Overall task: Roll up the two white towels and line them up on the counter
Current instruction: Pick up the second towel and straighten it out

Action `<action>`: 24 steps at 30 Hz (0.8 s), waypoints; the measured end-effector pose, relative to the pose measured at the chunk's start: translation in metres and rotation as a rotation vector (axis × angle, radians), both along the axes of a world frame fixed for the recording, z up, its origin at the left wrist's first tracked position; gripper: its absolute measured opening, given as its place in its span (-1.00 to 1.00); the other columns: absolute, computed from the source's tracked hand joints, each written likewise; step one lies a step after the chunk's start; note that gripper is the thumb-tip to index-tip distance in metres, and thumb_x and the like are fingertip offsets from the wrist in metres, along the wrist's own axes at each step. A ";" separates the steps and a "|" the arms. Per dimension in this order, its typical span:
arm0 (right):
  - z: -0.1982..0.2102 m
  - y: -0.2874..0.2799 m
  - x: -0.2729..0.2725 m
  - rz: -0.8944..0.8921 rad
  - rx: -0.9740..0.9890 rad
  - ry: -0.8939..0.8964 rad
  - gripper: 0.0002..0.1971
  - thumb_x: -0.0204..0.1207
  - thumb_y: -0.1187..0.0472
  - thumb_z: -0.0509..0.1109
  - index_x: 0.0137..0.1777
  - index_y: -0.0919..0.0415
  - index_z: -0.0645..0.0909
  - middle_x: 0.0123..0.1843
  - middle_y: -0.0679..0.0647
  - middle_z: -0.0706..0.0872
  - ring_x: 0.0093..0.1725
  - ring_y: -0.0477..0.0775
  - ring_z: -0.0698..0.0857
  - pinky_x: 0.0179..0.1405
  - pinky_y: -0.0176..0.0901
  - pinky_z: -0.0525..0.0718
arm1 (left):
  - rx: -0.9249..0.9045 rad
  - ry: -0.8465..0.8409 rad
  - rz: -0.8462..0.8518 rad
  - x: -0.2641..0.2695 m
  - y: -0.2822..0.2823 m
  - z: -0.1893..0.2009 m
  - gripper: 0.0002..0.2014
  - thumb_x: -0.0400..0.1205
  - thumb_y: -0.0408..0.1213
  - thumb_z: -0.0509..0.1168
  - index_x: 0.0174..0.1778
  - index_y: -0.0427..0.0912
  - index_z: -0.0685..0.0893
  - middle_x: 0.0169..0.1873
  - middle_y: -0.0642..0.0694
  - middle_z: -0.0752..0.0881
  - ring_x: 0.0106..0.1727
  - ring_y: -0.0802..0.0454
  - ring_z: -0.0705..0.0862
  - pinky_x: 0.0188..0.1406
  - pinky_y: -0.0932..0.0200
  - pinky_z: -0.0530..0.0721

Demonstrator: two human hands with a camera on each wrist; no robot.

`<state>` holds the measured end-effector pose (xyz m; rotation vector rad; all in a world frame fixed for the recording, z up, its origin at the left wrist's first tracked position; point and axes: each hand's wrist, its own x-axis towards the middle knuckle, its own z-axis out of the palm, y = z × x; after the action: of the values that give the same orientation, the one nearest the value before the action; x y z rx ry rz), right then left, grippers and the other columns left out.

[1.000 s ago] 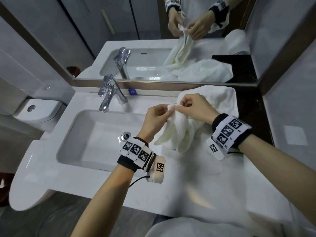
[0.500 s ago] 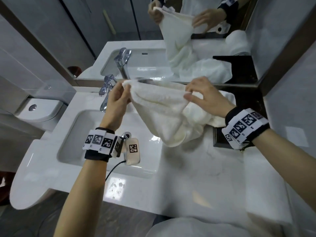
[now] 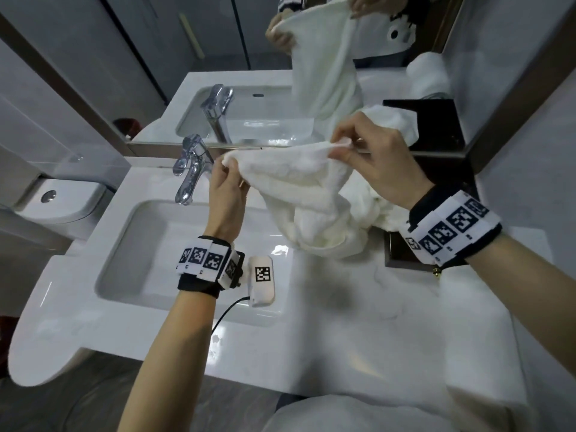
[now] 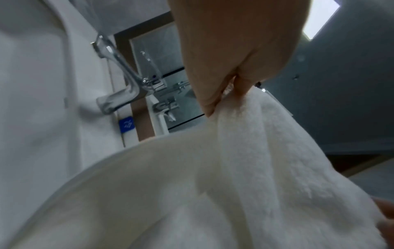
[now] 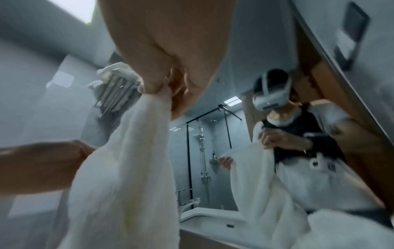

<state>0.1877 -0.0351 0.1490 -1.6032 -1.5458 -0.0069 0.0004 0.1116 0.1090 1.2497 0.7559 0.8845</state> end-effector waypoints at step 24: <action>-0.106 0.031 0.018 -0.259 -0.559 0.931 -0.67 0.48 -0.01 0.46 -0.06 0.30 0.60 -0.18 0.12 0.57 -0.15 0.05 0.55 -0.11 -0.13 0.49 | -0.039 0.333 -0.044 0.016 0.026 -0.065 -0.64 0.77 -0.14 0.03 0.31 -0.37 0.42 0.10 -0.26 0.60 0.13 -0.09 0.58 0.20 -0.08 0.59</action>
<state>0.2053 -0.0038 0.0433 -1.8130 -0.6219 0.9620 0.0168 0.1371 0.0438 1.3912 0.9999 0.6281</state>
